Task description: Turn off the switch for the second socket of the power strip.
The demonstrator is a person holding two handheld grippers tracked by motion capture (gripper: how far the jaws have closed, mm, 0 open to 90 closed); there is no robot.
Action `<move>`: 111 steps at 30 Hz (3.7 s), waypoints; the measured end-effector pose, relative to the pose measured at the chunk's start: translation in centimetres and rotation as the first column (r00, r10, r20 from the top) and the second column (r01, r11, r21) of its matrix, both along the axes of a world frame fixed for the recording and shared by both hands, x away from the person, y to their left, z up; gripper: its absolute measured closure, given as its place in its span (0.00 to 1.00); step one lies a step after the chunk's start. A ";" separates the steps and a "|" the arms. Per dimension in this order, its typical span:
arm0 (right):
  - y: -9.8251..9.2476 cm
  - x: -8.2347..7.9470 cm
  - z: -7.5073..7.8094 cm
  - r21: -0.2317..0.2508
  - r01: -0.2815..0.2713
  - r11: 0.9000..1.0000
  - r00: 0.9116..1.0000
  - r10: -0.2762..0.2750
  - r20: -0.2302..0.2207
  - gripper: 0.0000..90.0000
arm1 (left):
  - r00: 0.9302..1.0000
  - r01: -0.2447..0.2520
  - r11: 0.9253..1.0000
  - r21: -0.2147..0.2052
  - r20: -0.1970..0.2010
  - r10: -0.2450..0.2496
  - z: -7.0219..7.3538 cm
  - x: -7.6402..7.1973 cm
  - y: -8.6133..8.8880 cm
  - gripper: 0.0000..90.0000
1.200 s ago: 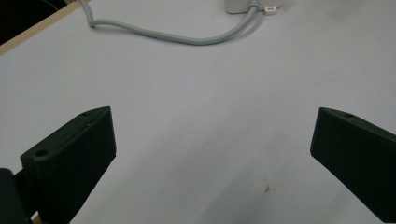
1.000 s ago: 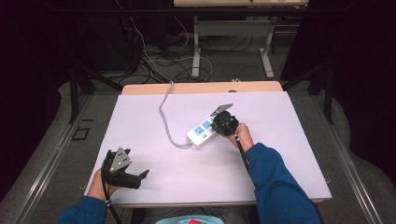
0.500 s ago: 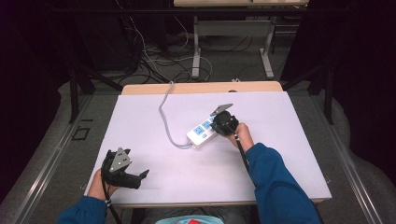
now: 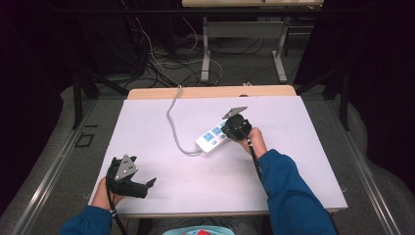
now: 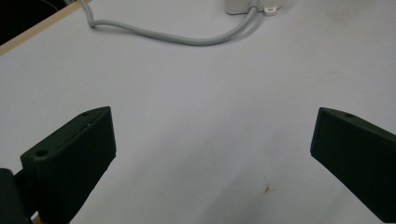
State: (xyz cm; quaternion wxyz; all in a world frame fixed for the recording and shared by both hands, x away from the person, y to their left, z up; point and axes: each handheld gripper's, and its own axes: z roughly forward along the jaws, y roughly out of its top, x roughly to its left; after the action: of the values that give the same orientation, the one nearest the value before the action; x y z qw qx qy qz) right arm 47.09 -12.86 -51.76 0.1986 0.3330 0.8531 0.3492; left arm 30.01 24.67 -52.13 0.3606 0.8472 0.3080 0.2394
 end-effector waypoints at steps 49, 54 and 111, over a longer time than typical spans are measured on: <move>-2.5 -1.7 2.7 0.117 -0.025 0.993 0.999 0.028 -0.029 0.00 | 1.000 0.000 1.000 0.006 -0.003 0.000 0.0 0.0 0.1 0.00; -2.9 -2.3 3.0 0.120 -0.025 0.992 0.999 0.028 -0.031 0.00 | 1.000 -0.004 1.000 0.002 0.000 0.004 0.0 0.0 0.2 0.00; -11.1 -12.7 1.5 0.057 0.048 0.997 0.999 -0.048 0.007 0.00 | 1.000 -0.005 1.000 0.013 0.003 0.005 0.0 0.0 0.1 0.00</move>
State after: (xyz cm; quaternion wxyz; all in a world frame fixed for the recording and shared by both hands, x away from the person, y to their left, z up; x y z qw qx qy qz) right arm 34.43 -23.97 -50.29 0.2011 0.3575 0.8336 0.3700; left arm 29.96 24.78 -52.08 0.3551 0.8484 0.3081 0.2435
